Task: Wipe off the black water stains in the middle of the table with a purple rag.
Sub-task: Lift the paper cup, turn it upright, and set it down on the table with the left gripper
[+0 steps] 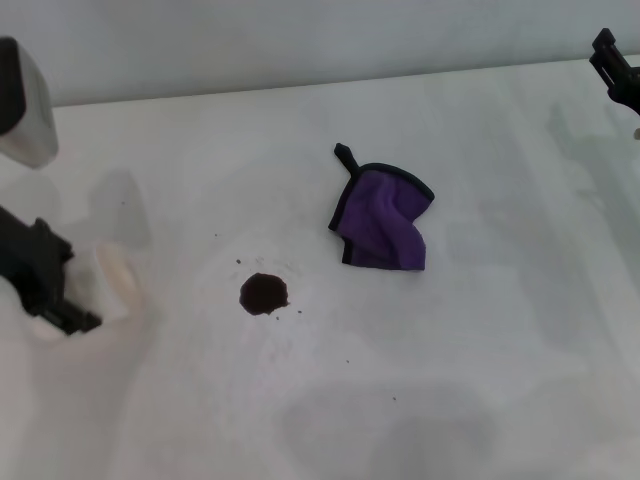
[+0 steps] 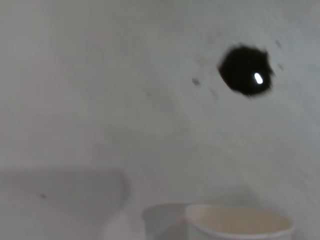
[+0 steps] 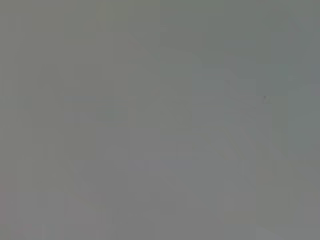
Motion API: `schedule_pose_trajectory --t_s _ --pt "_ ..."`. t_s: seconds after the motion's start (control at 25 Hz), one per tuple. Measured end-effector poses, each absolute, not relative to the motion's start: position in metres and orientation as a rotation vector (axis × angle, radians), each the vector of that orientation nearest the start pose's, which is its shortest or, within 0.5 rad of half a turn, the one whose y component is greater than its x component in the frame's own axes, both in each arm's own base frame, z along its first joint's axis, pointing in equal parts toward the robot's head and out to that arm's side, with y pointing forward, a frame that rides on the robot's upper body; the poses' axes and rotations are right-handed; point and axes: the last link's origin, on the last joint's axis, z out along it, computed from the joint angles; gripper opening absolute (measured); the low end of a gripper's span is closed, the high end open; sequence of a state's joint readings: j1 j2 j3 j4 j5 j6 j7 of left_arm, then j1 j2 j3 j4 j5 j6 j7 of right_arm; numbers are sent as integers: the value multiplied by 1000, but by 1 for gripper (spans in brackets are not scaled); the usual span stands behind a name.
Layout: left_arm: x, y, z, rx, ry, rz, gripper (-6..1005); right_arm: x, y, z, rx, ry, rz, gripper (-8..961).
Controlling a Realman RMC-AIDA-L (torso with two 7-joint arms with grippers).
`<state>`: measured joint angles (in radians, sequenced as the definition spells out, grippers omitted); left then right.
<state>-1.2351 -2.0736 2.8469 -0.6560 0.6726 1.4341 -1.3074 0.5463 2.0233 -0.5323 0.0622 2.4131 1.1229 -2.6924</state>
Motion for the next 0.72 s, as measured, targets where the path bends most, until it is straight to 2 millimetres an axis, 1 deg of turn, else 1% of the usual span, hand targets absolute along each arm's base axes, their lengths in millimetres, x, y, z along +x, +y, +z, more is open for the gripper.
schedule_pose_trajectory --t_s 0.08,0.2,0.32,0.36,0.4,0.44,0.48,0.52,0.56,0.64,0.72 --pt "-242 400 19 -2924 -384 677 740 359 354 29 -1396 802 790 853" --pt "-239 408 19 -2874 -394 563 740 358 355 29 -1400 796 791 853" --pt "-240 419 18 -2787 -411 409 739 356 357 31 -1404 784 792 853" --pt "-240 419 18 -2787 -411 409 739 356 358 31 -1407 779 792 853" --pt "-244 424 17 -2715 -438 290 739 356 358 32 -1408 777 792 853" --pt "-244 424 17 -2715 -438 290 739 356 358 32 -1410 776 792 853" --pt "-251 426 16 -2644 -467 146 739 356 358 32 -1411 776 792 853" --pt "-252 426 15 -2631 -471 112 740 356 358 32 -1411 776 792 853" --pt "-257 424 13 -2591 -474 3 740 355 358 31 -1412 775 791 853" --pt "-262 420 11 -2545 -466 -117 740 356 358 31 -1412 775 789 853" --pt "-272 413 11 -2455 -458 -281 740 357 357 32 -1410 776 787 853"
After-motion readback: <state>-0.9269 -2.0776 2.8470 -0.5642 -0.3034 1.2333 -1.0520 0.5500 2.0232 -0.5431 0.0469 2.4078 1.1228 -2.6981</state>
